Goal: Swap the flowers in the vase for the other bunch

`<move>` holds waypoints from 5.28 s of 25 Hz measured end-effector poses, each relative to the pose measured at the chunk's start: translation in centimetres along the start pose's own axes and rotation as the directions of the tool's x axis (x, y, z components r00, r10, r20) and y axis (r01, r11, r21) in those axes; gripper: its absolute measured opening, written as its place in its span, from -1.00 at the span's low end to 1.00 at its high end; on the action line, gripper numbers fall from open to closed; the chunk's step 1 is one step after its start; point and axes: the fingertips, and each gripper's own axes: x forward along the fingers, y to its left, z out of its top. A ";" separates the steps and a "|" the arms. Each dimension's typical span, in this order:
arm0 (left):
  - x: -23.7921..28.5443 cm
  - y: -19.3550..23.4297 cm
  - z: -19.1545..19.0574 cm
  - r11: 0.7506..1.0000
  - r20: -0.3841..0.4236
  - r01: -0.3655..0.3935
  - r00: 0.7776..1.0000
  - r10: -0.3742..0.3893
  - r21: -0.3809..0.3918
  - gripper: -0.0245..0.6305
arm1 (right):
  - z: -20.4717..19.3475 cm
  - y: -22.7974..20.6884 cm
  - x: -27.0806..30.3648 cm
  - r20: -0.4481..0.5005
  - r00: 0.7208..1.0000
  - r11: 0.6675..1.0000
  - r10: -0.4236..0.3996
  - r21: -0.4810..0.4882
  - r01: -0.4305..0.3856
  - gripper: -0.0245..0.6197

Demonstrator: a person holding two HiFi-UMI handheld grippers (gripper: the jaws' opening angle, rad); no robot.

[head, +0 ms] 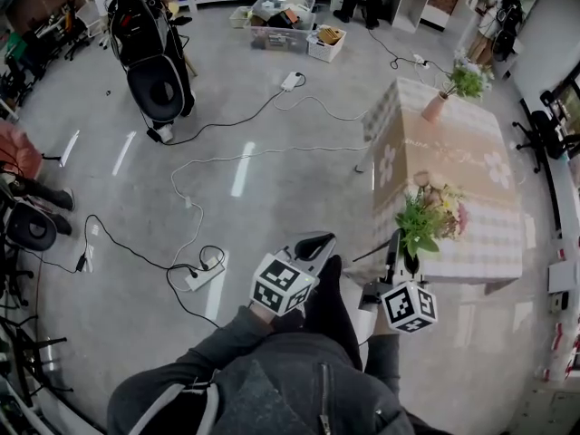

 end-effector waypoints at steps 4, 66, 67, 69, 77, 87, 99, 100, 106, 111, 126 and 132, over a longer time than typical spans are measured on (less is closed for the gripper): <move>2.1 1.4 0.5 1.000 0.003 -0.028 1.000 0.028 -0.006 -0.90 | 0.3 -0.9 2.7 -0.010 1.000 1.000 0.028 -0.007 -0.028 -0.79; 29.3 17.0 11.5 0.991 -0.021 0.132 0.991 -0.132 0.024 -0.90 | 5.0 -13.2 30.6 0.022 0.995 0.995 -0.096 0.027 0.096 -0.79; 29.7 17.1 11.4 0.990 -0.023 0.139 0.990 -0.138 0.024 -0.90 | 5.0 -13.4 30.6 0.025 0.994 0.994 -0.106 0.025 0.105 -0.79; 30.6 17.3 11.4 0.988 -0.030 0.153 0.988 -0.152 0.028 -0.90 | 4.9 -14.0 30.5 0.028 0.992 0.992 -0.124 0.021 0.123 -0.79; 34.9 16.1 13.8 0.966 -0.038 0.249 0.968 -0.246 0.068 -0.90 | 7.1 -16.8 30.8 0.079 0.977 0.979 -0.200 0.044 0.197 -0.79; 40.6 16.8 16.3 0.937 -0.090 0.344 0.937 -0.338 0.057 -0.90 | 9.4 -20.9 32.5 0.116 0.925 0.931 -0.362 0.096 0.352 -0.79; 48.9 17.9 19.8 0.883 -0.113 0.461 0.885 -0.451 0.085 -0.90 | 13.2 -26.5 34.6 0.219 0.814 0.843 -0.537 0.158 0.514 -0.79; 49.5 18.0 20.1 0.880 -0.113 0.468 0.882 -0.458 0.087 -0.90 | 13.5 -27.0 34.6 0.227 0.803 0.834 -0.551 0.163 0.527 -0.79; 53.4 17.9 21.1 0.843 -0.133 0.530 0.845 -0.518 0.087 -0.90 | 14.9 -30.1 34.2 0.270 0.729 0.778 -0.629 0.199 0.597 -0.79; 56.7 18.4 21.1 0.801 -0.177 0.594 0.799 -0.575 0.078 -0.86 | 15.2 -30.9 34.2 0.306 0.673 0.738 -0.673 0.215 0.640 -0.79; 62.9 15.2 21.1 0.658 -0.308 0.752 0.616 -0.725 -0.045 -0.15 | 15.6 -32.3 32.4 0.286 0.517 0.588 -0.807 0.303 0.750 -0.79; 65.0 13.9 21.5 0.588 -0.335 0.808 0.543 -0.770 -0.041 -0.11 | 14.8 -32.2 31.5 0.273 0.446 0.519 -0.852 0.328 0.790 -0.79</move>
